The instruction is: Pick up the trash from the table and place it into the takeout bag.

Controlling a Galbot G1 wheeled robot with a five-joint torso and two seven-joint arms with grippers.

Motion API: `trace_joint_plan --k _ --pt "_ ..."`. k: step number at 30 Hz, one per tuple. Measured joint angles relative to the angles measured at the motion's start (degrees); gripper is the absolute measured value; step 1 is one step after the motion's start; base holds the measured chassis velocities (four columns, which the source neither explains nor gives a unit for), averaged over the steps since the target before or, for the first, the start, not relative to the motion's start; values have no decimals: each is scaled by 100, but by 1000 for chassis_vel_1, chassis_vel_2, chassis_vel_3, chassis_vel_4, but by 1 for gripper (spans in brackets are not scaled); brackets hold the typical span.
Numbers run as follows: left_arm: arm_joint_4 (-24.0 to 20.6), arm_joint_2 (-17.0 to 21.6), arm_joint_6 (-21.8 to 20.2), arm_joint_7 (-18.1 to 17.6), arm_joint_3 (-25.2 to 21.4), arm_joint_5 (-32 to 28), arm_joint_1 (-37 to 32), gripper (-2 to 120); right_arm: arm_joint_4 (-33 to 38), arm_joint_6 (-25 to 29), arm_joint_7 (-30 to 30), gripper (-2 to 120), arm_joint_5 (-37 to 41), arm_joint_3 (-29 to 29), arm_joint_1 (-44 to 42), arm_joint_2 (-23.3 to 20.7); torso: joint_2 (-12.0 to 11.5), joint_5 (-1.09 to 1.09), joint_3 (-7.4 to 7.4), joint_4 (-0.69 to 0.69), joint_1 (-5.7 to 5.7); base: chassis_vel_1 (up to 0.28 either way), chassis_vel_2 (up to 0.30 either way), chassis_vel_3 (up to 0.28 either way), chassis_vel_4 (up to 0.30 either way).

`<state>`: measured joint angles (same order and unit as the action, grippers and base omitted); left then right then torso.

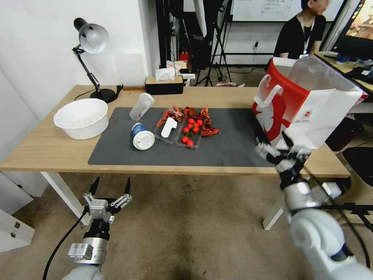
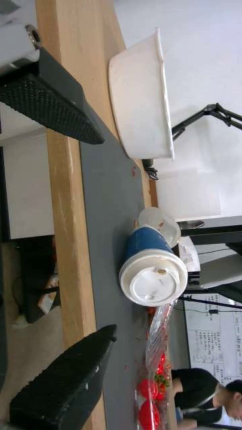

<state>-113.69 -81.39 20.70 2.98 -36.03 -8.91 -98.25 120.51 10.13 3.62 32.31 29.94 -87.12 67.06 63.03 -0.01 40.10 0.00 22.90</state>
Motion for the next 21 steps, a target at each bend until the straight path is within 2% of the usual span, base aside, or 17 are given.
trace_joint_plan --k 8,21 --pt "45 18 9 0 12 -12 31 100 -310 606 124 100 -586 -132 -650 356 0 1 0 0 1 0 0 0 0" --pt "69 25 14 4 33 -18 56 100 -496 737 212 100 -764 -214 -786 486 0 1 0 0 1 0 0 0 0"
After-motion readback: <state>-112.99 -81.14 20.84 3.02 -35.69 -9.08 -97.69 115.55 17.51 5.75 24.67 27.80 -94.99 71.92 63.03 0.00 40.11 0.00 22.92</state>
